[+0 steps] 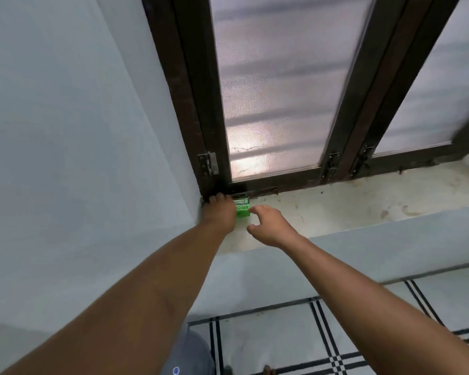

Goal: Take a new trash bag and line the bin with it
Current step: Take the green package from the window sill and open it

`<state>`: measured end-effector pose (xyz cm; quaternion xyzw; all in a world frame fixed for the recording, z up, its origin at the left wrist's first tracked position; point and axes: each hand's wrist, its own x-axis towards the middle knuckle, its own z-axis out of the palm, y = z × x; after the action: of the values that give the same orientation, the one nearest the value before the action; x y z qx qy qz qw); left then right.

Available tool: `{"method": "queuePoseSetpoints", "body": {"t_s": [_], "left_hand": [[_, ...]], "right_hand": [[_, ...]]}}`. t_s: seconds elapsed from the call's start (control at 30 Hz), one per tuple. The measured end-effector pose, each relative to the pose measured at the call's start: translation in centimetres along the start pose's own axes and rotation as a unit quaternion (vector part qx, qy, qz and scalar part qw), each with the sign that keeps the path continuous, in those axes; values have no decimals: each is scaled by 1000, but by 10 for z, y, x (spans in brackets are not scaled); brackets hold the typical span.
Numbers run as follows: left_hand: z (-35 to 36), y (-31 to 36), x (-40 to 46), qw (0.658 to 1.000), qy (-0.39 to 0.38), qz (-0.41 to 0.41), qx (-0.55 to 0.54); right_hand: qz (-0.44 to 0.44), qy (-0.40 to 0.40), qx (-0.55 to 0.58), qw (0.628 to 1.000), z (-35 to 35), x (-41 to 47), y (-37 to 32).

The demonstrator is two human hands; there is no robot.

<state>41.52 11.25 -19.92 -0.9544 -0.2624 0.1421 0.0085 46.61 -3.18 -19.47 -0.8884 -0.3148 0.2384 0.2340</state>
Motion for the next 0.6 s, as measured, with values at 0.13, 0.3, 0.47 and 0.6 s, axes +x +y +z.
{"method": "queuePoseSetpoints", "body": {"t_s": [0.13, 0.3, 0.47, 0.6], "left_hand": [[14, -8, 16, 1000, 15, -23, 10], [11, -3, 15, 996, 4, -29, -86], [-8, -1, 7, 970, 56, 14, -235], [-29, -2, 0, 914, 86, 60, -391]], "right_hand": [[9, -5, 22, 1000, 6, 25, 0], [-19, 17, -13, 1000, 7, 40, 1], [-47, 65, -70, 994, -4, 43, 10], [-37, 75, 68, 994, -22, 38, 14]]}}
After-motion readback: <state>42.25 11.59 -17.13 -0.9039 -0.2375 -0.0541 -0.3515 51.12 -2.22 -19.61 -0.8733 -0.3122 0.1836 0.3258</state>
